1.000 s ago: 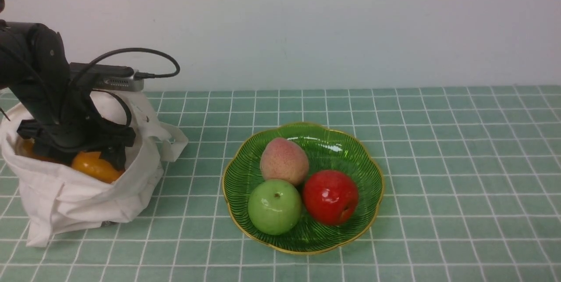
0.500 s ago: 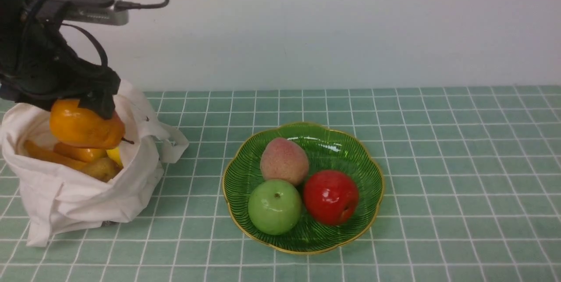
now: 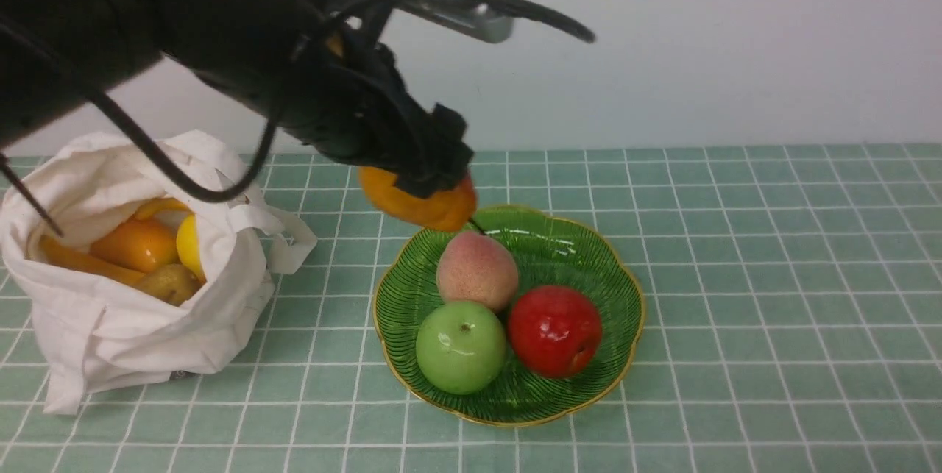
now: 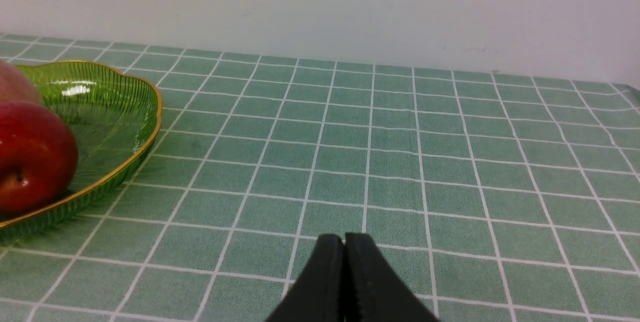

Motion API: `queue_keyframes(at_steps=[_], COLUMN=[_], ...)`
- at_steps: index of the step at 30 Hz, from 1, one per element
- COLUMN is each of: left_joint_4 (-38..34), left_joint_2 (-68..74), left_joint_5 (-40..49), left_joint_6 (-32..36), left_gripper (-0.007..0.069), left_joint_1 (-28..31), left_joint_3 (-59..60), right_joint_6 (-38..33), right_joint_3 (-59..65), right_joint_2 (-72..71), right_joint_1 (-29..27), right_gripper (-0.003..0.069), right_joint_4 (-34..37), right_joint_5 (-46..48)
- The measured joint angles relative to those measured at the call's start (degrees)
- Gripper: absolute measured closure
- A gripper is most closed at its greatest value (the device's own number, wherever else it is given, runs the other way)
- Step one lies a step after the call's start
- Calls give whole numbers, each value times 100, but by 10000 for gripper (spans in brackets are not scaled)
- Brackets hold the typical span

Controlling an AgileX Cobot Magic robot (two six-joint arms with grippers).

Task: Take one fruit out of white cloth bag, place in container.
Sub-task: 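Move the fruit from the bag onto the plate with the left gripper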

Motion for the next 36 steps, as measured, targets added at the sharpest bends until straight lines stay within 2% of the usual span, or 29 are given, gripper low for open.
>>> queue_keyframes(at_steps=[3, 10, 27, 36], left_joint_4=[-64, -64, -64, 206], left_joint_2=[442, 1425, 2410, 2379], left_joint_5=[-1080, -2603, -2732, -2713], left_joint_6=[0, -5, -5, -5], left_gripper=[53, 53, 53, -43], left_joint_1=[-280, -377, -377, -377], left_joint_3=[0, 0, -32, -32], right_joint_6=[0, 0, 0, 0], right_joint_3=[0, 0, 0, 0], right_joint_2=[0, 0, 0, 0], right_joint_1=[0, 0, 0, 0], right_gripper=[674, 674, 674, 674], right_joint_4=[0, 0, 0, 0], right_joint_5=[0, 0, 0, 0])
